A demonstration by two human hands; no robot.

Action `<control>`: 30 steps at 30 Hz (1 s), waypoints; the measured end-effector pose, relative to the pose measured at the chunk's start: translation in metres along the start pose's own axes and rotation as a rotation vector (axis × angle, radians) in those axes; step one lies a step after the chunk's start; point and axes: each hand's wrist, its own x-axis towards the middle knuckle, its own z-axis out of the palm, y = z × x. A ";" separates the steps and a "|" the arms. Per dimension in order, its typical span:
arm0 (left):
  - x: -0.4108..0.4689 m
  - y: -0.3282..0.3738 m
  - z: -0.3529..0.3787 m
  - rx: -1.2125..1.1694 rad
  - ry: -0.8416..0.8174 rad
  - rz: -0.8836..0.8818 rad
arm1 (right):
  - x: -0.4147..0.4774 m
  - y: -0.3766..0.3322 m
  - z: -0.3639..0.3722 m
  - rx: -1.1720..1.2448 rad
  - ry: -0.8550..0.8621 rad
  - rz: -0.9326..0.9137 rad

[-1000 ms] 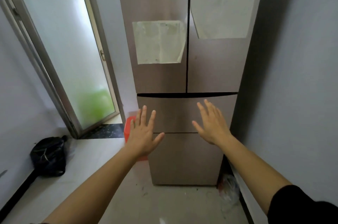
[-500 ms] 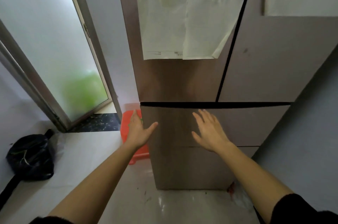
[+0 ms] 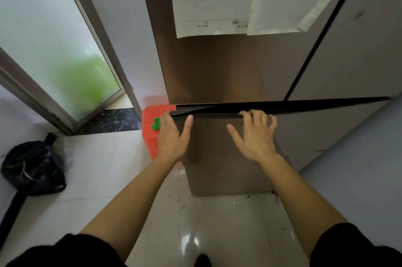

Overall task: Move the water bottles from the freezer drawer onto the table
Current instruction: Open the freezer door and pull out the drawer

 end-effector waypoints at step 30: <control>-0.256 0.193 0.069 -0.014 -0.799 0.415 | -0.333 0.155 -0.163 0.808 -0.198 0.352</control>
